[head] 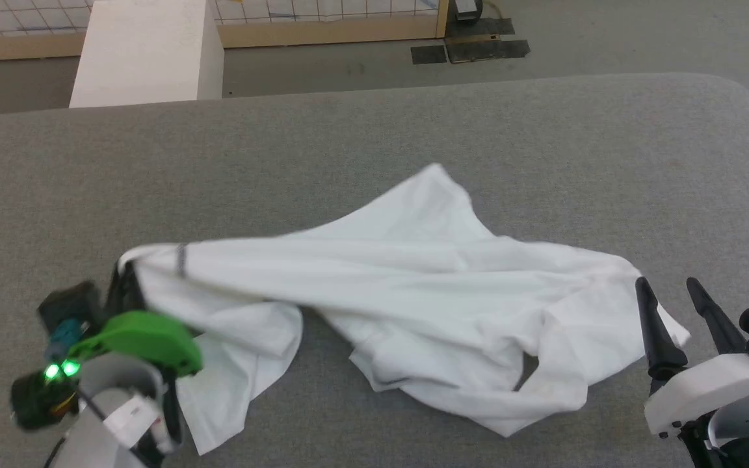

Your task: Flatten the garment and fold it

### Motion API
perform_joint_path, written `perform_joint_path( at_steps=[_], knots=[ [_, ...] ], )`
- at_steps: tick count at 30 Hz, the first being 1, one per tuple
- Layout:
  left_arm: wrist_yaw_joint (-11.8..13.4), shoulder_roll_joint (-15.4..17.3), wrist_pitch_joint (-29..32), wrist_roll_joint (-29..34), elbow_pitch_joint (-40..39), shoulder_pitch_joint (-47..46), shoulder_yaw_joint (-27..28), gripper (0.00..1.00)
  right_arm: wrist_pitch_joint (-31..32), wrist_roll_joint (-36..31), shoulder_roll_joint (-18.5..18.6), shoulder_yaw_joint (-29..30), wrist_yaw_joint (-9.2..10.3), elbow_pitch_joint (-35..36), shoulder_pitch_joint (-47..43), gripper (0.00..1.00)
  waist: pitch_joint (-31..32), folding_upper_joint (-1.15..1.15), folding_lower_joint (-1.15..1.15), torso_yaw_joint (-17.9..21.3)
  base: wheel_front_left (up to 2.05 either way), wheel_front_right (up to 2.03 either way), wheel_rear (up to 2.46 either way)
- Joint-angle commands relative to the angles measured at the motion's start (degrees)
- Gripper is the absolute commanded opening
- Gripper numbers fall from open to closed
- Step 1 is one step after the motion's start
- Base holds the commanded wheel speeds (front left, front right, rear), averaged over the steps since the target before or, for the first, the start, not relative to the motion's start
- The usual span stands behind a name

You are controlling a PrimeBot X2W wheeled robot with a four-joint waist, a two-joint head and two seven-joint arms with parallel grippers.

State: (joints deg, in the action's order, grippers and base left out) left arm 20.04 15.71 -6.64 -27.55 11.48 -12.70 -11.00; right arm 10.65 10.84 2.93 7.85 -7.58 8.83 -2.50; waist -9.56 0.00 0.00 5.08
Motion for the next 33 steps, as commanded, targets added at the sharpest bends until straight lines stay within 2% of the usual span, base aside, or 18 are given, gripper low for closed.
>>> perform_joint_path(
  at_steps=[1,3,4,5,8,10,13,16,19,24,28,33],
  knots=[
    [1.6,0.5,-0.3,-0.6,0.0,2.2,1.3,0.00,0.1,0.2,0.0,-0.1,0.09,0.5,0.3,1.00,0.1,0.00,0.00,-0.3,0.00,0.00,0.00],
    [3.7,0.6,-0.1,-1.3,-0.4,4.8,3.0,0.00,0.3,0.3,0.0,-0.1,0.09,0.6,0.1,1.00,0.2,0.00,0.00,-0.7,0.00,0.00,0.00],
    [4.0,0.5,0.1,-1.6,-0.7,5.8,3.2,0.44,0.4,0.2,0.0,-0.1,0.09,0.7,0.0,1.00,0.2,0.00,0.00,-0.9,0.00,0.00,0.00],
    [3.5,0.3,0.4,-2.2,-1.4,6.9,3.1,1.00,0.5,0.2,0.0,-0.1,0.09,0.7,-0.2,1.00,0.3,0.00,0.00,-1.1,0.00,0.00,0.00],
    [1.8,-0.4,-0.3,-3.2,-3.4,8.9,2.2,1.00,0.9,0.1,0.0,-0.3,0.09,0.9,-0.5,1.00,0.5,0.00,0.00,-1.9,0.00,0.00,0.00],
    [1.3,-0.8,-3.1,-2.6,-4.8,9.7,2.0,1.00,1.0,-0.2,0.0,-0.9,0.09,1.0,-0.6,1.00,0.6,0.00,0.00,-2.4,0.00,0.00,0.00],
    [0.1,-1.4,-6.9,0.1,-7.2,10.4,0.7,1.00,2.0,-0.8,0.0,-2.2,0.09,1.0,-0.9,1.00,0.7,0.00,0.00,-3.5,0.00,0.00,0.00],
    [-1.2,-2.7,-8.1,3.3,-9.1,10.6,-0.9,1.00,4.3,-1.6,0.7,-5.3,0.09,0.0,-0.5,1.00,0.2,0.00,0.00,-4.5,0.00,0.00,0.00],
    [-2.4,-5.1,-8.3,7.0,-11.9,9.6,-1.1,1.00,6.8,-2.3,3.7,-8.8,0.09,-3.0,1.6,1.00,-0.9,0.00,0.00,-5.9,0.00,0.00,0.00],
    [-6.0,-8.6,-8.3,11.5,-13.3,8.0,-1.0,1.00,12.0,-2.1,8.5,-13.9,0.09,-10.6,8.3,1.00,-3.8,0.00,0.00,-8.5,0.00,0.00,0.00],
    [-8.3,-10.5,-8.3,13.7,-13.5,6.5,-0.7,1.00,15.4,-2.0,13.2,-19.0,0.09,-15.9,14.6,1.00,-6.1,0.00,0.00,-10.5,0.00,0.00,0.00],
    [-10.5,-11.8,-8.3,15.4,-12.9,5.1,-0.7,1.00,21.2,1.7,18.6,-26.0,0.09,-21.8,20.5,1.00,-8.3,0.00,0.00,-12.7,0.00,0.00,0.00]
  ],
)
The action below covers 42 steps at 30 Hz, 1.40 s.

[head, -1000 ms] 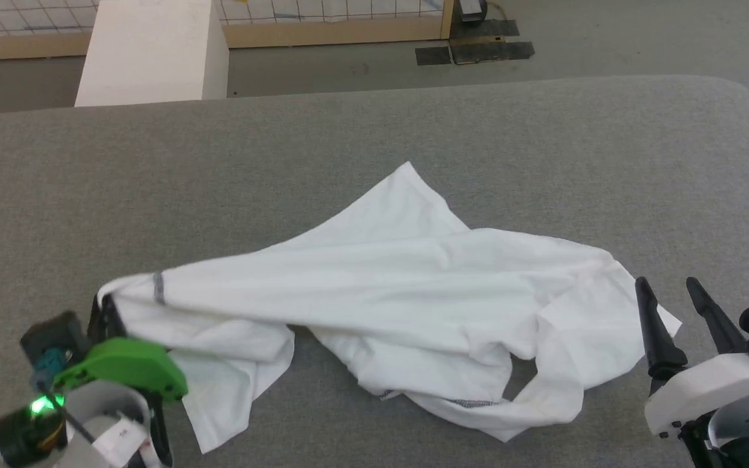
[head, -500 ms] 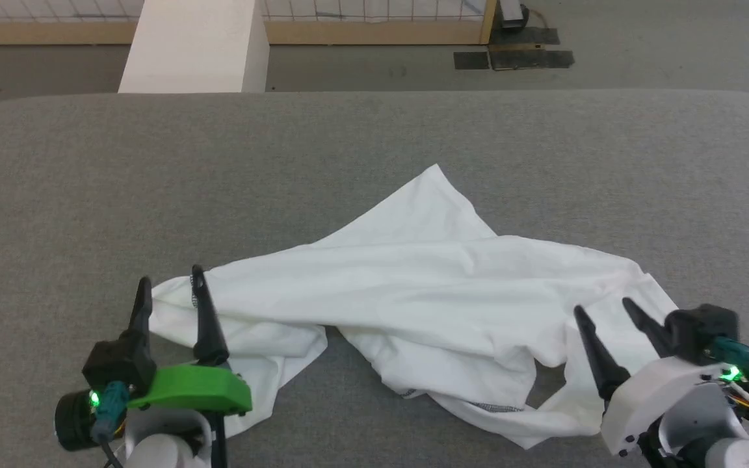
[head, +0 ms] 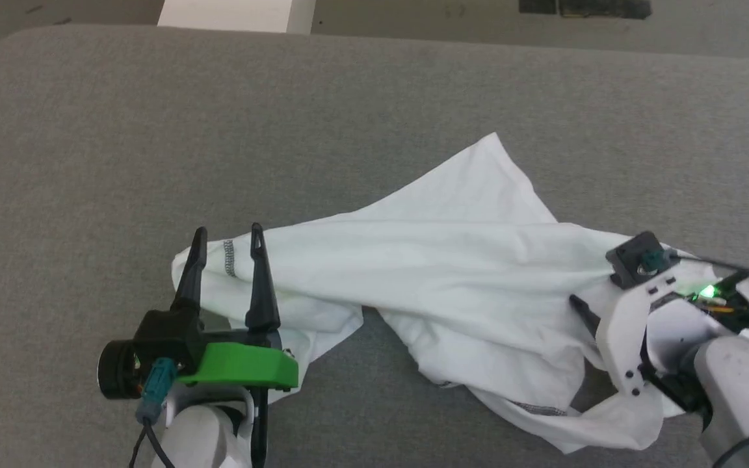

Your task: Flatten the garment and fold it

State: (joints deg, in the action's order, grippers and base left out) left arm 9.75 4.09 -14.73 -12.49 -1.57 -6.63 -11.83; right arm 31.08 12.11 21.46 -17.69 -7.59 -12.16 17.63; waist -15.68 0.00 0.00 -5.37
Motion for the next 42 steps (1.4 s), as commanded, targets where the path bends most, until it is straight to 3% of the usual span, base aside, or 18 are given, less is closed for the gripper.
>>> perform_joint_path(
  at_steps=[1,2,3,4,9,14,18,24,25,26,27,35,42],
  knots=[
    [-0.6,-0.4,-0.3,0.6,0.2,-1.3,0.1,1.00,3.2,2.0,1.0,-1.5,0.10,-2.1,1.2,1.00,-2.6,0.00,0.00,-2.8,0.00,0.00,0.00],
    [-0.9,-0.5,-0.3,0.8,0.3,-1.5,0.0,1.00,5.4,3.4,1.8,-2.6,0.10,-2.8,1.8,0.48,-2.9,0.00,0.00,-3.1,0.00,0.00,0.00],
    [-1.1,-0.7,-0.3,0.9,0.4,-1.8,-0.1,1.00,8.0,5.3,3.0,-4.0,0.10,-3.1,2.7,0.20,-3.2,0.00,0.00,-3.7,0.00,0.00,0.00],
    [-1.3,-0.8,-0.3,1.0,0.6,-2.0,-0.2,1.00,9.7,6.2,4.4,-5.0,0.10,-2.9,3.5,0.00,-3.4,0.00,0.00,-4.0,0.00,0.00,0.00],
    [-1.9,-1.1,-0.3,0.9,1.3,-3.7,-1.3,1.00,9.4,7.1,11.5,-7.6,0.10,0.6,11.8,0.00,-5.1,0.00,0.00,-6.2,0.00,0.00,0.00],
    [-1.3,-1.2,-0.3,-1.1,1.2,-5.5,-3.4,1.00,4.7,4.2,15.1,-9.2,0.10,0.4,24.3,0.00,-6.9,0.00,0.00,-8.8,0.00,0.00,0.00],
    [-0.5,-1.2,-0.3,-2.5,1.1,-6.6,-5.3,1.00,-1.3,1.2,15.0,-10.4,0.10,-3.6,34.7,0.00,-8.4,0.00,0.00,-10.9,0.00,0.00,0.00],
    [0.8,-1.2,-0.3,-3.7,0.7,-7.3,-6.8,1.00,-10.5,-0.9,11.0,-11.2,0.10,-12.2,43.8,0.00,-9.7,0.00,0.00,-12.4,0.00,0.00,0.00],
    [0.9,-1.2,-0.3,-3.7,0.8,-7.2,-7.0,1.00,-11.3,-0.5,10.1,-11.2,0.10,-14.0,44.2,0.16,-9.8,0.00,0.00,-12.4,0.00,0.00,0.00],
    [1.0,-1.2,-0.3,-3.7,0.8,-7.2,-7.0,1.00,-11.7,-0.1,9.5,-11.3,0.10,-15.3,44.3,0.49,-9.8,0.00,0.00,-12.2,0.00,0.00,0.00],
    [1.2,-1.2,-0.3,-3.8,0.8,-7.2,-7.0,1.00,-12.1,0.6,8.8,-11.5,0.10,-16.7,44.1,1.00,-9.7,0.00,0.00,-11.9,0.00,0.00,0.00],
    [-0.1,-1.2,-0.3,-2.1,2.2,-6.1,-5.6,1.00,-17.4,8.3,4.7,-6.4,0.10,-19.5,35.8,1.00,-5.8,0.00,0.00,-7.5,0.00,0.00,0.00],
    [-3.8,-0.8,-0.3,-0.2,5.7,-2.5,-4.3,1.00,-22.4,11.8,0.7,2.1,0.10,-7.4,15.5,1.00,0.9,0.00,0.00,-1.5,0.00,0.00,0.00]
  ],
)
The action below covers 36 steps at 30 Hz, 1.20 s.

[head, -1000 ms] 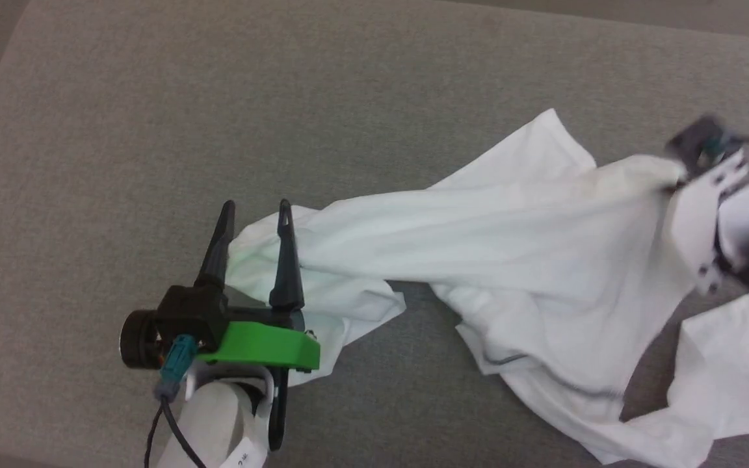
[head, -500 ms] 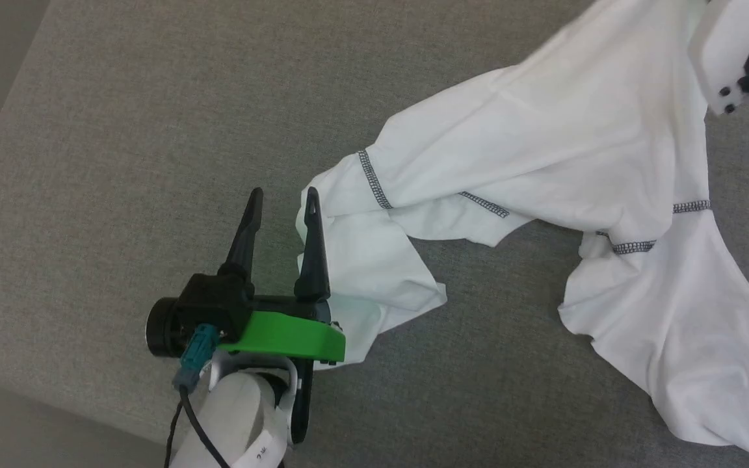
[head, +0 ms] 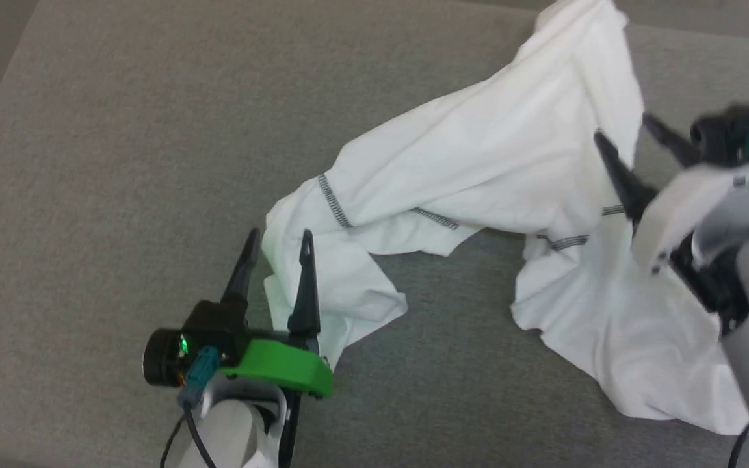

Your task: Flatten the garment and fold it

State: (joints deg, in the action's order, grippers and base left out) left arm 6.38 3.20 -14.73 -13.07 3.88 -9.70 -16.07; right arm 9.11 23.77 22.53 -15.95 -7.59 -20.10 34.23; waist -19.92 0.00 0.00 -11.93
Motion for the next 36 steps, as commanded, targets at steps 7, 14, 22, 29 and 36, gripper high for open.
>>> perform_joint_path(
  at_steps=[7,14,22,29,36],
  knots=[
    [-4.7,2.3,7.0,0.8,5.9,1.8,-4.2,1.00,0.8,-5.7,-12.6,13.7,0.10,18.8,-26.5,1.00,10.2,0.00,0.00,9.9,0.00,0.00,0.00],
    [-1.7,3.0,21.6,0.8,8.5,0.2,-4.3,1.00,3.5,-9.4,-17.9,15.3,0.10,25.9,-34.8,1.00,11.3,0.00,0.00,12.1,0.00,0.00,0.00],
    [-0.9,6.2,41.3,-2.3,11.7,-0.5,-2.8,0.00,5.6,-10.2,-19.2,13.0,0.10,27.9,-36.1,1.00,11.2,0.00,0.00,13.6,0.00,0.00,0.00],
    [1.8,14.9,44.3,-4.9,-0.5,4.4,6.0,0.00,6.2,-10.6,-19.4,14.6,0.10,28.4,-36.8,1.00,11.1,0.00,0.00,12.8,0.00,0.00,0.00],
    [3.4,21.8,39.8,-5.3,-4.2,2.4,14.9,0.00,6.9,-11.7,-18.9,17.5,0.10,27.7,-35.5,1.00,8.1,0.00,0.00,11.6,0.00,0.00,0.00]
  ],
)
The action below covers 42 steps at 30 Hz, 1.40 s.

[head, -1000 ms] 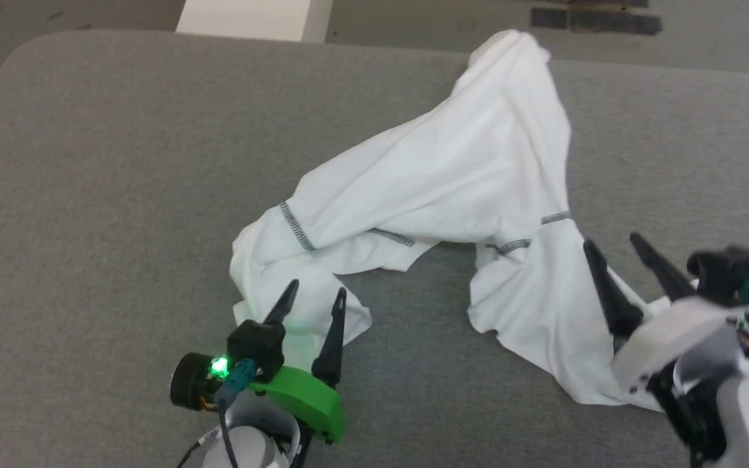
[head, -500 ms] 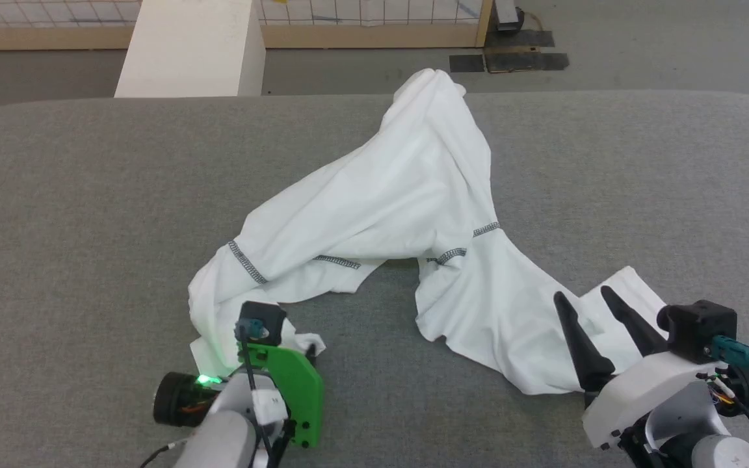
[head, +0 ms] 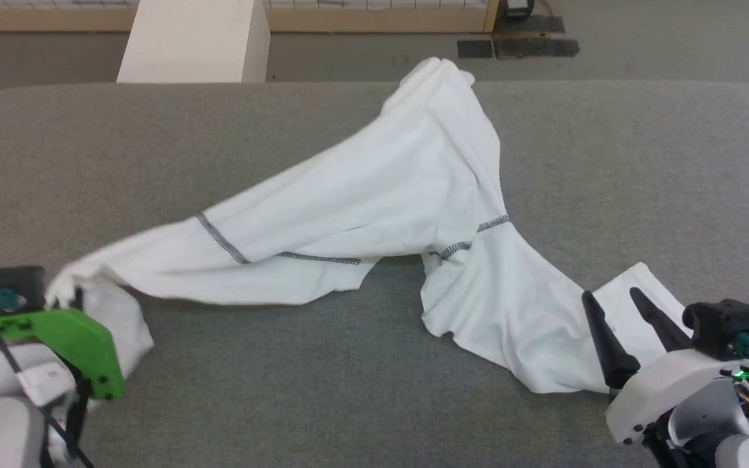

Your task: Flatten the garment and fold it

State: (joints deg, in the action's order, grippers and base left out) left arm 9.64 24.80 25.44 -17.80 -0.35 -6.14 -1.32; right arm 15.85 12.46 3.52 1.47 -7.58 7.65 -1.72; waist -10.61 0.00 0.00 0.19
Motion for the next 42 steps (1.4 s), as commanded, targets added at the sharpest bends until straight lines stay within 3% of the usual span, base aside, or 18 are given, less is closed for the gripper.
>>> perform_joint_path(
  at_steps=[1,2,3,4,5,12,16,17,18,19,22,26,29,34,38,41,42],
  knots=[
    [0.2,0.6,-2.1,-0.3,1.0,-2.5,0.7,0.00,0.4,-0.6,0.4,0.3,0.09,-0.3,1.0,1.00,-2.0,0.00,0.00,-0.6,0.00,0.00,0.00],
    [0.3,0.6,-3.6,-0.2,2.0,-3.7,1.0,0.00,0.7,-0.7,0.7,0.3,0.09,-0.6,1.5,1.00,-2.6,0.00,0.00,-0.7,0.00,0.00,0.00],
    [0.3,0.1,-5.2,-0.4,3.5,-5.2,1.2,0.08,0.9,-0.8,1.0,0.3,0.09,-0.9,2.1,1.00,-3.3,0.00,0.00,-0.7,0.00,0.00,0.00],
    [0.4,-0.3,-6.3,-0.4,4.9,-6.2,1.2,0.47,1.2,-0.9,1.3,0.3,0.09,-1.2,2.7,1.00,-3.8,0.00,0.00,-0.7,0.00,0.00,0.00],
    [0.4,-0.8,-7.7,-0.3,6.6,-7.4,0.9,1.00,1.6,-1.0,1.8,0.1,0.09,-1.8,3.5,1.00,-4.4,0.00,0.00,-0.6,0.00,0.00,0.00],
    [1.1,-7.0,-20.7,-0.4,12.4,-10.2,-0.6,1.00,6.1,-0.1,4.5,-2.1,0.09,-7.3,8.6,1.00,-6.7,0.00,0.00,-1.2,0.00,0.00,0.00],
    [1.5,-11.1,-29.0,-0.5,12.2,-8.2,-1.5,1.00,12.5,0.5,6.1,-3.0,0.09,-10.8,9.6,1.00,-6.8,0.00,0.00,-2.5,0.00,0.00,0.00],
    [1.8,-12.1,-31.4,-0.2,11.7,-7.4,-1.9,1.00,14.8,0.5,6.7,-3.4,0.09,-11.3,9.6,0.45,-6.8,0.00,0.00,-3.0,0.00,0.00,0.00],
    [1.8,-12.9,-33.1,0.0,11.2,-6.8,-2.3,1.00,16.5,0.7,7.1,-3.4,0.09,-11.5,9.6,0.33,-6.8,0.00,0.00,-3.4,0.00,0.00,0.00],
    [2.0,-13.8,-35.1,0.3,10.7,-6.1,-2.9,1.00,18.5,0.8,7.8,-3.5,0.09,-11.5,9.6,0.00,-6.9,0.00,0.00,-3.9,0.00,0.00,0.00],
    [1.5,-15.6,-37.8,0.7,9.4,-5.2,-4.5,1.00,22.0,0.5,10.9,-2.3,0.09,-10.3,10.0,0.00,-7.2,0.00,0.00,-5.5,0.00,0.00,0.00],
    [0.8,-17.5,-39.4,1.5,8.2,-5.4,-6.5,1.00,23.7,-1.4,17.6,0.4,0.09,-8.8,13.2,0.00,-8.4,0.00,0.00,-7.7,0.00,0.00,0.00],
    [0.0,-18.4,-39.8,1.8,8.5,-6.6,-7.9,1.00,23.4,-2.8,23.9,1.0,0.09,-9.8,18.3,0.00,-9.5,0.00,0.00,-9.4,0.00,0.00,0.00],
    [-1.1,-19.5,-40.2,1.9,9.9,-9.0,-9.9,1.00,20.0,-4.7,33.5,-2.7,0.09,-15.7,29.0,0.00,-11.7,0.00,0.00,-12.3,0.00,0.00,0.00],
    [-1.5,-20.2,-40.3,1.8,10.7,-10.4,-10.9,1.00,14.4,-5.7,36.1,-5.3,0.09,-22.7,37.3,0.00,-13.4,0.00,0.00,-13.9,0.00,0.00,0.00],
    [-1.7,-20.5,-40.4,1.7,11.0,-10.8,-11.3,1.00,11.1,-5.9,34.7,-5.8,0.09,-27.5,41.2,0.00,-14.2,0.00,0.00,-14.5,0.00,0.00,0.00],
    [-1.7,-20.6,-40.4,1.7,11.1,-10.9,-11.5,1.00,10.3,-5.8,33.8,-6.1,0.09,-29.1,42.0,0.67,-14.4,0.00,0.00,-14.5,0.00,0.00,0.00]
  ],
)
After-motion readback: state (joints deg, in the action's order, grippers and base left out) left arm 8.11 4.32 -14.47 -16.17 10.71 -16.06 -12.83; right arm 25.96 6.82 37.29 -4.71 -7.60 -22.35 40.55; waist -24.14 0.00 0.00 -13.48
